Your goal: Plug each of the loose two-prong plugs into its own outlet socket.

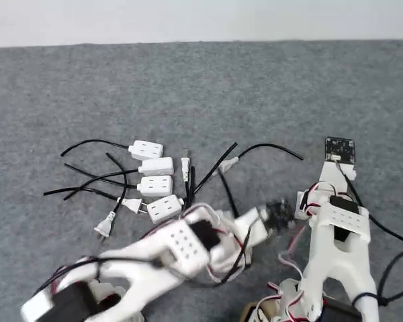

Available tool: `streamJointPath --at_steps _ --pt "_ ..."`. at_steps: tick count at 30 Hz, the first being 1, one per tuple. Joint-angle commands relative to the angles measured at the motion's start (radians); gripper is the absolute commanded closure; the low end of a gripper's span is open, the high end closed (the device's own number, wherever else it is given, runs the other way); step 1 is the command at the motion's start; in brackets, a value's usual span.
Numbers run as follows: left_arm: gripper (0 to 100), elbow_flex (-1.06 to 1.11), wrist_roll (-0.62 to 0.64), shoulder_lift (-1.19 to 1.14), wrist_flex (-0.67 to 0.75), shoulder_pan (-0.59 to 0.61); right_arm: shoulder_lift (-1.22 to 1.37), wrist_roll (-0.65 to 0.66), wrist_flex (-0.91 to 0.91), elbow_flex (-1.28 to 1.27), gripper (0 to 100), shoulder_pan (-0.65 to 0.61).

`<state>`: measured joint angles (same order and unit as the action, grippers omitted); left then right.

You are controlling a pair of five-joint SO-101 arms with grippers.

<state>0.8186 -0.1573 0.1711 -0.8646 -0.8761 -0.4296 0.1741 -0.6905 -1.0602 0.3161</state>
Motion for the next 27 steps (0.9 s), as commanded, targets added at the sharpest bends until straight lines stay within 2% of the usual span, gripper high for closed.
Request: streamJointPath --at_steps 1,6,14,16,20,22,23,27 --pt "71 -0.096 -0.008 -0.066 0.005 0.078 -0.002 -0.008 0.008 0.057 98.3 0.005" --pt "71 -0.128 -0.008 0.002 -0.055 0.126 -0.002 -0.006 0.008 0.055 98.3 0.004" --pt "71 -0.021 0.005 0.407 -0.152 0.138 -0.002 -0.003 -0.005 0.055 98.3 -0.002" --pt "71 0.05 0.104 0.503 -0.149 0.135 -0.002 -0.003 -0.008 0.055 98.3 -0.01" --pt "71 0.219 0.491 0.618 -0.051 0.149 -0.002 -0.002 -0.01 0.055 98.3 -0.015" --pt "71 0.28 0.666 0.644 -0.015 0.212 -0.002 0.023 -0.01 0.055 98.3 -0.033" --pt "71 0.292 0.712 0.657 -0.005 0.27 -0.002 0.048 -0.012 0.054 98.3 -0.056" --pt "71 0.3 0.671 0.698 -0.003 0.623 -0.021 0.086 -0.051 0.063 98.3 -0.127"
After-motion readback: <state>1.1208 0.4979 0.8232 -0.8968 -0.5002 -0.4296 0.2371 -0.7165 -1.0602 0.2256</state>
